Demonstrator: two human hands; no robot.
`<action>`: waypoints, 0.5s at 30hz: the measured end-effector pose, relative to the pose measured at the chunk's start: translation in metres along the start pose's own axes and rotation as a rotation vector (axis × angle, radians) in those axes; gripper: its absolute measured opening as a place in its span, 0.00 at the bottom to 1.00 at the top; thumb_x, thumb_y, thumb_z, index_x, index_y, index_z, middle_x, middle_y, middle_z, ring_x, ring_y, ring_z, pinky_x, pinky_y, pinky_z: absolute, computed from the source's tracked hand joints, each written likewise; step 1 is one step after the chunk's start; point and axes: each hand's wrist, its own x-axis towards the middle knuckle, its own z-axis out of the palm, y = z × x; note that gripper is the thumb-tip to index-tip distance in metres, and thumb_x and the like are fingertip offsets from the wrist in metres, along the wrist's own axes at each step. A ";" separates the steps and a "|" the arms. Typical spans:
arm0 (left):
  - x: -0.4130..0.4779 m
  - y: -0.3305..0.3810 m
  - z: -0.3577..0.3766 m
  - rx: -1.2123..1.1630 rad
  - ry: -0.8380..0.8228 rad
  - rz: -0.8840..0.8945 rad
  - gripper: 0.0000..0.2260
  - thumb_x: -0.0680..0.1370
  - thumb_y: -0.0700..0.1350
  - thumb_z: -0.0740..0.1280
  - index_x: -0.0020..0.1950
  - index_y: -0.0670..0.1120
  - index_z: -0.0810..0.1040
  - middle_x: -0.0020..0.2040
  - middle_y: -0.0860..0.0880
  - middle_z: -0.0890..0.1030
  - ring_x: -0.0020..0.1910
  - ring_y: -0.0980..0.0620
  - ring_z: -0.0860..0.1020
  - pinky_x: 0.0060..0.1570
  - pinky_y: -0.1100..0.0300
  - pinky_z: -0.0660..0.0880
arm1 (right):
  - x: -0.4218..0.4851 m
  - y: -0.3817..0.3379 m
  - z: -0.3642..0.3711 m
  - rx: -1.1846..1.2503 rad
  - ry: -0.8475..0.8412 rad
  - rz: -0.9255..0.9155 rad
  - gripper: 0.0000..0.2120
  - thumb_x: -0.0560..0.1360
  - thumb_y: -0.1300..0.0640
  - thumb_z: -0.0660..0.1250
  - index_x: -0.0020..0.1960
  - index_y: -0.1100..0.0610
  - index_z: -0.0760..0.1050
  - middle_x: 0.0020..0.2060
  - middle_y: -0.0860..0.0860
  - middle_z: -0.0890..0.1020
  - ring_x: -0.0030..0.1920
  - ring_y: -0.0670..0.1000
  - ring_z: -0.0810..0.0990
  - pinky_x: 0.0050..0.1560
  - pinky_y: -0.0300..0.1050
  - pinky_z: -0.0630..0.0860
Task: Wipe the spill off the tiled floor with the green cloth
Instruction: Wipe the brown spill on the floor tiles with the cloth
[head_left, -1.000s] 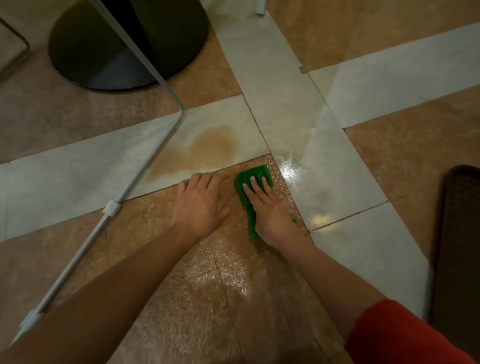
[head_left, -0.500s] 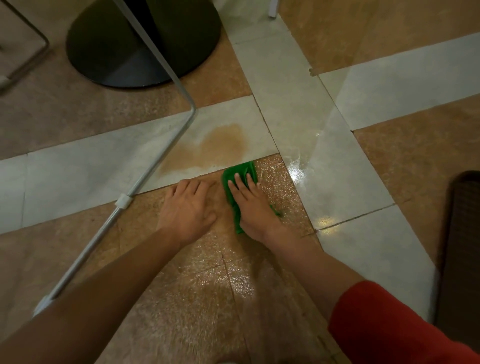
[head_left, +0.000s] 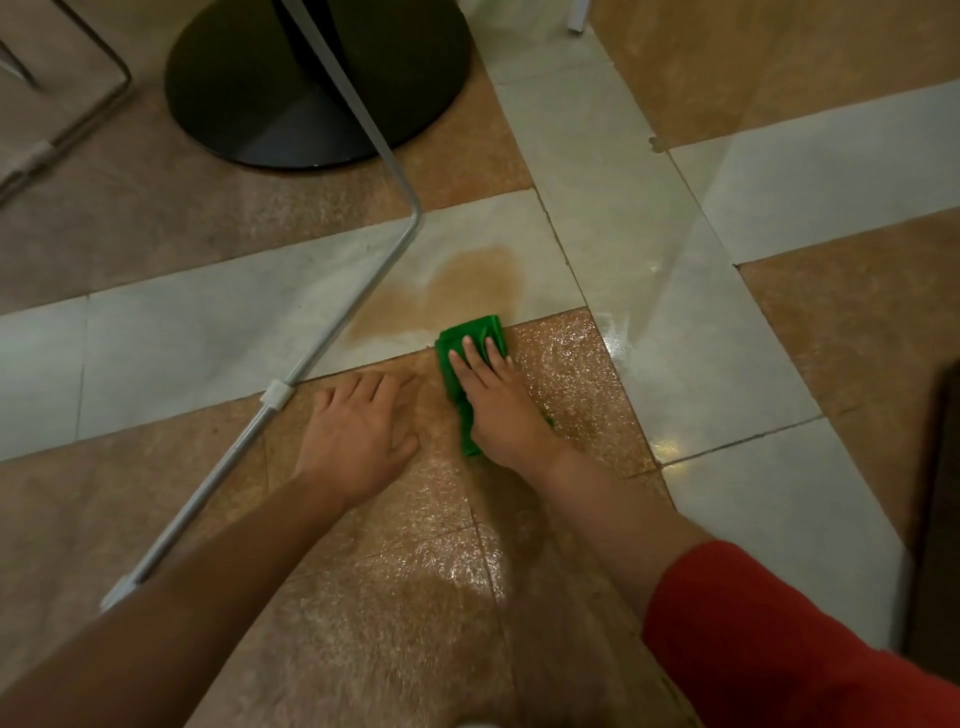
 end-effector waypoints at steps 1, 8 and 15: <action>-0.001 -0.002 0.001 0.005 -0.006 -0.007 0.28 0.73 0.53 0.66 0.72 0.51 0.62 0.66 0.47 0.70 0.66 0.46 0.66 0.63 0.50 0.61 | 0.004 -0.006 0.002 -0.010 0.007 0.001 0.36 0.77 0.63 0.57 0.77 0.55 0.40 0.76 0.53 0.40 0.75 0.55 0.34 0.69 0.48 0.31; 0.000 -0.010 0.005 -0.019 -0.065 -0.053 0.30 0.75 0.54 0.64 0.73 0.50 0.57 0.70 0.48 0.66 0.69 0.47 0.62 0.66 0.51 0.60 | 0.012 -0.010 0.006 -0.125 -0.164 -0.353 0.35 0.77 0.63 0.58 0.77 0.53 0.43 0.77 0.50 0.43 0.76 0.53 0.37 0.70 0.45 0.32; -0.003 -0.004 -0.001 -0.013 -0.055 -0.030 0.30 0.74 0.53 0.64 0.73 0.50 0.58 0.70 0.48 0.67 0.69 0.47 0.63 0.66 0.51 0.60 | 0.027 -0.032 0.000 -0.098 -0.096 -0.147 0.36 0.77 0.64 0.58 0.77 0.55 0.40 0.76 0.52 0.40 0.75 0.56 0.36 0.71 0.49 0.33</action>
